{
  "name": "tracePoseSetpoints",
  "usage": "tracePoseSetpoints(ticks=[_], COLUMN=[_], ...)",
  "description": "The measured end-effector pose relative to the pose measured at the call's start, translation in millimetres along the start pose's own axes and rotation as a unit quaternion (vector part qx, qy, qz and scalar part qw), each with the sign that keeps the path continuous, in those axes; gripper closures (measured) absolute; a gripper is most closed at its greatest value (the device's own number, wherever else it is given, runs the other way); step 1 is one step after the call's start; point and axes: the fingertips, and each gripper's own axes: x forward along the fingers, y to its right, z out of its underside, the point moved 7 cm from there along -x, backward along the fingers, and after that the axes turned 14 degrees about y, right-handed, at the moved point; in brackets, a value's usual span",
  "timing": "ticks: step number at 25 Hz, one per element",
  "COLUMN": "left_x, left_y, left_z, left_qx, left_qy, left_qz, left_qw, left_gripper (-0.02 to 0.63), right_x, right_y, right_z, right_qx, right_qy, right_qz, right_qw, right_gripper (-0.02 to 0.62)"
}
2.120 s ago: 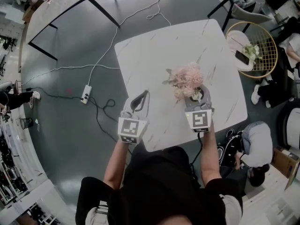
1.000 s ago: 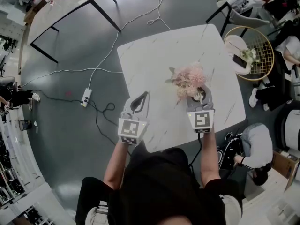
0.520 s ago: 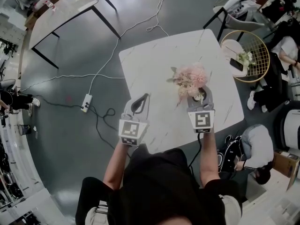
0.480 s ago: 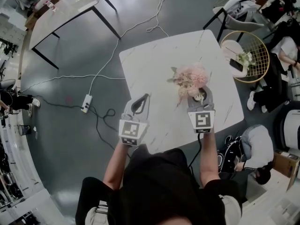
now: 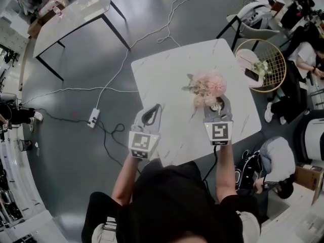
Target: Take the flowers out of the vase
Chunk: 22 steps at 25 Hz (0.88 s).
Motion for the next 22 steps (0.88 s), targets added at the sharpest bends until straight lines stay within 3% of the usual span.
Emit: tracePoseSetpoints(ticks=[22], left_x=[-29], left_y=[-15], left_z=[-22], left_qx=[0.007], left_qy=[0.031], left_qz=[0.036], left_qw=[0.9988], left_gripper=[0.6], right_x=[-14], right_y=[-16], right_z=[-59], right_qx=[-0.033], right_qy=[0.033], right_qz=[0.047], right_qw=[0.998], right_gripper=[0.489])
